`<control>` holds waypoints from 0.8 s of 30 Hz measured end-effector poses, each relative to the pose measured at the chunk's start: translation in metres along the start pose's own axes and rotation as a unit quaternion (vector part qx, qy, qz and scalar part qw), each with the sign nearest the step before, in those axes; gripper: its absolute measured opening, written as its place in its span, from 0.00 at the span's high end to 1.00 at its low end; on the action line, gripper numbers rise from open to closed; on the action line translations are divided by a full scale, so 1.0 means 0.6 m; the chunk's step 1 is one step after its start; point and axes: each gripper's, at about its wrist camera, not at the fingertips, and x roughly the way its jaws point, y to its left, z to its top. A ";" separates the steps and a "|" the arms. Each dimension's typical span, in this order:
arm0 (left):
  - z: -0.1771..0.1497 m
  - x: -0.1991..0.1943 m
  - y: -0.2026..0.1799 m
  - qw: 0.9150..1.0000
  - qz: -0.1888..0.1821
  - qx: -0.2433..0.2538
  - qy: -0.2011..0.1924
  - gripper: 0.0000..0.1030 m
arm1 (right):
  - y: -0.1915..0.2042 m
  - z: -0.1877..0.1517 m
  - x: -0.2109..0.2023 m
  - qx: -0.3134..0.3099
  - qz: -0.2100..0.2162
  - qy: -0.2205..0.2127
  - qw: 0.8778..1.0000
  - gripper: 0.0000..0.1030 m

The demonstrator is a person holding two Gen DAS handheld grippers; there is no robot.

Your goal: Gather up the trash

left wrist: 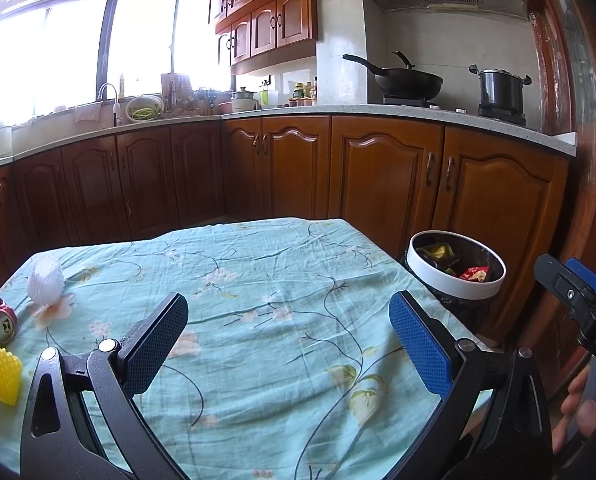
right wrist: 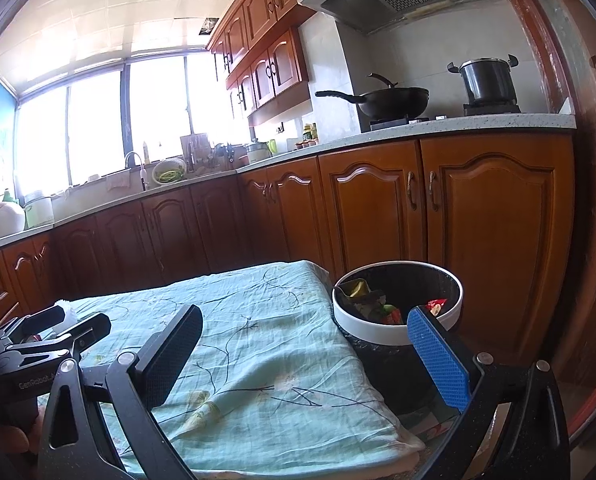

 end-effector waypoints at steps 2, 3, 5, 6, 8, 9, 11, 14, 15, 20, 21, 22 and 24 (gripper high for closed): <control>0.000 0.000 0.000 1.000 0.000 0.000 0.000 0.00 | 0.000 0.000 0.000 0.000 0.000 -0.001 1.000 0.00; 0.000 0.000 0.000 1.000 0.000 0.000 0.000 0.00 | 0.000 0.000 0.000 0.000 0.001 -0.001 1.000 0.00; 0.000 0.000 0.000 1.000 0.000 0.000 0.000 0.00 | 0.000 0.000 0.000 0.000 0.001 -0.001 1.000 0.00; 0.000 0.000 0.000 1.000 0.000 0.000 0.000 0.00 | 0.000 0.000 0.000 0.000 0.001 0.000 1.000 0.00; 0.000 0.000 -0.001 1.000 0.000 0.000 0.000 0.00 | 0.001 0.000 -0.001 0.000 0.002 -0.001 1.000 0.00; 0.000 -0.001 -0.001 1.000 0.000 0.000 0.000 0.00 | 0.001 0.000 -0.001 0.000 0.002 -0.001 1.000 0.00; 0.000 0.000 0.000 1.000 0.000 0.000 0.000 0.00 | 0.002 0.000 -0.002 0.000 0.002 -0.001 1.000 0.00; 0.000 0.000 -0.001 1.000 0.001 0.000 0.000 0.00 | 0.003 0.000 -0.003 0.000 0.003 -0.001 1.000 0.00; 0.000 0.000 0.000 1.000 0.000 0.000 0.001 0.00 | 0.003 0.000 -0.003 0.000 0.004 -0.001 1.000 0.00; -0.002 0.000 0.000 1.000 -0.001 -0.001 0.002 0.00 | 0.004 0.000 -0.003 0.000 0.004 0.000 1.000 0.00; -0.002 0.000 0.000 1.000 -0.001 -0.001 0.002 0.00 | 0.004 0.000 -0.003 0.000 0.004 0.000 1.000 0.00; -0.002 0.000 0.000 1.000 0.000 0.000 0.002 0.00 | 0.004 0.000 -0.003 0.000 0.005 0.000 1.000 0.00; -0.002 0.000 0.000 1.000 -0.001 -0.001 0.002 0.00 | 0.005 0.001 -0.002 0.000 0.006 0.002 1.000 0.00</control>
